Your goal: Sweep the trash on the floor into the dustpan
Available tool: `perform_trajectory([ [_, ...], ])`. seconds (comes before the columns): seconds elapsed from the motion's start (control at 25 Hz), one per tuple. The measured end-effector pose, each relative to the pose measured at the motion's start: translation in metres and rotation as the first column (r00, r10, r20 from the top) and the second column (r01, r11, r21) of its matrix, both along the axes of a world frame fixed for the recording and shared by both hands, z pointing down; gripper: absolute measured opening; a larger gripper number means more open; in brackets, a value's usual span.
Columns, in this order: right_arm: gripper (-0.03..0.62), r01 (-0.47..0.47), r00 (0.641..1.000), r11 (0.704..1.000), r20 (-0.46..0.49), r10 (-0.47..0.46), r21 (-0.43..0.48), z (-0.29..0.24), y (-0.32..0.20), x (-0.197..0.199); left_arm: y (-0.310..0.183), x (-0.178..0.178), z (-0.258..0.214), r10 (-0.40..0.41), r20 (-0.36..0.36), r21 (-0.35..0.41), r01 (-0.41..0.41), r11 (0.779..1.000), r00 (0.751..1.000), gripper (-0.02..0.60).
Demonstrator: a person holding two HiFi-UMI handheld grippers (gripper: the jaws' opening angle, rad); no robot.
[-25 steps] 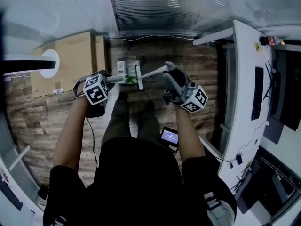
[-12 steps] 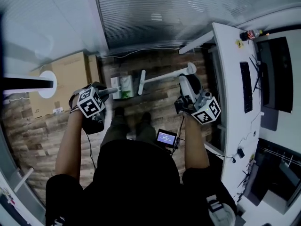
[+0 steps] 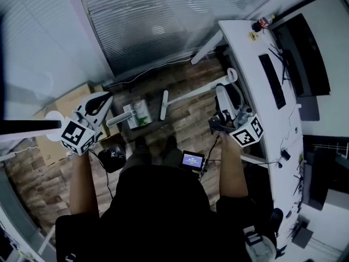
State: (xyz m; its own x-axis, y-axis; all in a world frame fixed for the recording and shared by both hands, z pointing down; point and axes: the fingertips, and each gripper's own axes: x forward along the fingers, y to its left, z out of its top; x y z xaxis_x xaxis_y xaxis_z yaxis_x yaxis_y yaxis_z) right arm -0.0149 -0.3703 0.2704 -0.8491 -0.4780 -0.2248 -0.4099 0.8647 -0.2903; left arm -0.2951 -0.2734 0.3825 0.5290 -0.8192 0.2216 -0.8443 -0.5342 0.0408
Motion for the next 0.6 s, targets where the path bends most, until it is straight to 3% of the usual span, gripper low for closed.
perform_trajectory([
  [0.08, 0.118, -0.029, 0.997, 0.999, -0.069, 0.031, 0.022, -0.004, 0.01, 0.003, 0.0, -0.006, -0.039, -0.042, -0.161, 0.121, 0.062, 0.991, 0.986, -0.002],
  [0.16, 0.109, -0.052, 0.985, 0.996, -0.16, 0.063, 0.071, -0.004, 0.025, 0.002, 0.003, -0.014, -0.067, -0.076, -0.299, 0.209, 0.143, 0.967, 0.951, -0.005],
  [0.24, 0.101, -0.086, 0.961, 0.987, -0.251, 0.117, 0.134, -0.001, 0.04, 0.004, 0.007, -0.02, -0.082, -0.108, -0.371, 0.263, 0.216, 0.94, 0.922, -0.005],
  [0.32, 0.095, -0.122, 0.933, 0.975, -0.314, 0.176, 0.185, 0.004, 0.054, 0.009, 0.015, -0.019, -0.088, -0.153, -0.374, 0.304, 0.277, 0.911, 0.915, -0.005],
  [0.44, 0.094, -0.185, 0.914, 0.96, -0.322, 0.247, 0.212, 0.011, 0.071, 0.024, 0.028, -0.009, -0.087, -0.222, -0.338, 0.337, 0.338, 0.879, 0.915, -0.005],
  [0.6, 0.094, -0.255, 0.903, 0.946, -0.3, 0.307, 0.201, 0.028, 0.088, 0.051, 0.045, 0.012, -0.073, -0.263, -0.332, 0.303, 0.367, 0.88, 0.906, -0.006],
])
